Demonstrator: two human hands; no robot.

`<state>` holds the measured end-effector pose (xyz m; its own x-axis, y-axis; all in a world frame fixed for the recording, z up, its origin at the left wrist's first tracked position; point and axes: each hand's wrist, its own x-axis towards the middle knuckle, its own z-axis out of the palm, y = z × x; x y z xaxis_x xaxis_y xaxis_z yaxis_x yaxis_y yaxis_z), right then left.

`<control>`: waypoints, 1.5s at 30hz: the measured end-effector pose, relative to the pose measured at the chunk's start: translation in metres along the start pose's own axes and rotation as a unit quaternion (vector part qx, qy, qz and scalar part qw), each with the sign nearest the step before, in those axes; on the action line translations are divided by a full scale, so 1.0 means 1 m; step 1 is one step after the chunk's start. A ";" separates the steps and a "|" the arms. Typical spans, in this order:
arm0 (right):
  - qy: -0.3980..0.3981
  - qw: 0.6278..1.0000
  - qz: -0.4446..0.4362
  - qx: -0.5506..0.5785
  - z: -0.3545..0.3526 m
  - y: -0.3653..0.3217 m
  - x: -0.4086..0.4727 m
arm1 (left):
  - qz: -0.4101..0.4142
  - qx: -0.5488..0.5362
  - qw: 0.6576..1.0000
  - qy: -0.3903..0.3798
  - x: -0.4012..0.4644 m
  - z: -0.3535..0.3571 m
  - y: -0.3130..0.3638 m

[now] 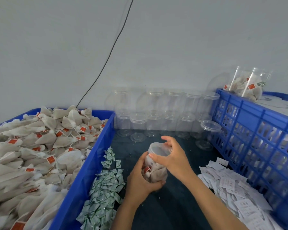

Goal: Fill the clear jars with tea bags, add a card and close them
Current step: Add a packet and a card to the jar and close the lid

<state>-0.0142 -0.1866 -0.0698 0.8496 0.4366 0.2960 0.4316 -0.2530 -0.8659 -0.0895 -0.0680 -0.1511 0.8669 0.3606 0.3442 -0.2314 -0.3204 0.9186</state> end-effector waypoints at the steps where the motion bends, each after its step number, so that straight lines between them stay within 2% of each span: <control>1: -0.007 1.000 -0.011 -0.007 -0.001 0.001 0.000 | -0.005 -0.004 1.000 -0.004 0.001 -0.002 0.001; 6: -0.072 0.995 -0.059 0.025 -0.010 -0.005 0.002 | -0.014 -0.020 1.000 -0.017 0.001 -0.012 0.008; 9: -0.146 0.985 -0.082 0.036 -0.025 -0.015 0.006 | -0.019 -0.089 0.994 -0.059 0.001 -0.015 0.014; 13: -0.280 0.949 -0.073 0.125 -0.050 -0.023 0.017 | -0.067 -0.203 0.966 -0.145 -0.003 -0.018 0.027; 16: -0.317 0.929 -0.062 0.182 -0.049 -0.022 0.019 | -0.109 -0.244 0.944 -0.192 -0.009 -0.020 0.029; 20: -0.300 0.941 -0.079 0.134 -0.045 -0.025 0.020 | -0.136 -0.273 0.938 -0.165 -0.012 -0.019 0.026; 25: -0.288 0.954 -0.024 0.085 -0.044 -0.037 0.021 | -0.104 -0.229 0.964 -0.088 -0.005 -0.009 0.027; 28: -0.179 0.984 -0.006 0.024 -0.023 -0.035 0.014 | -0.044 -0.133 0.990 0.005 -0.002 -0.001 0.023; 30: -0.087 0.995 -0.005 -0.044 -0.006 -0.030 0.008 | -0.030 -0.074 0.996 0.028 -0.002 -0.001 0.019; 32: -0.090 0.995 0.017 -0.032 -0.005 -0.031 0.006 | -0.025 -0.063 0.997 0.025 -0.001 -0.005 0.015; 35: -0.160 0.985 0.059 0.038 -0.025 -0.040 0.013 | -0.047 -0.120 0.991 -0.014 0.000 -0.007 0.017; 37: -0.169 0.983 0.062 0.044 -0.033 -0.045 0.015 | -0.059 -0.145 0.986 -0.049 -0.002 -0.003 0.022; 42: -0.071 0.995 0.051 0.044 -0.016 -0.036 0.007 | -0.030 -0.159 0.986 -0.030 -0.004 0.007 0.030; 45: -0.039 0.999 0.022 0.016 -0.011 -0.037 0.003 | -0.011 -0.172 0.985 -0.017 -0.005 0.013 0.031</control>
<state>-0.0243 -0.1857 -0.0324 0.8403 0.4924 0.2268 0.3841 -0.2456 -0.8901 -0.0956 -0.0911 -0.1269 0.8863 0.3320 0.3230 -0.3439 0.0044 0.9390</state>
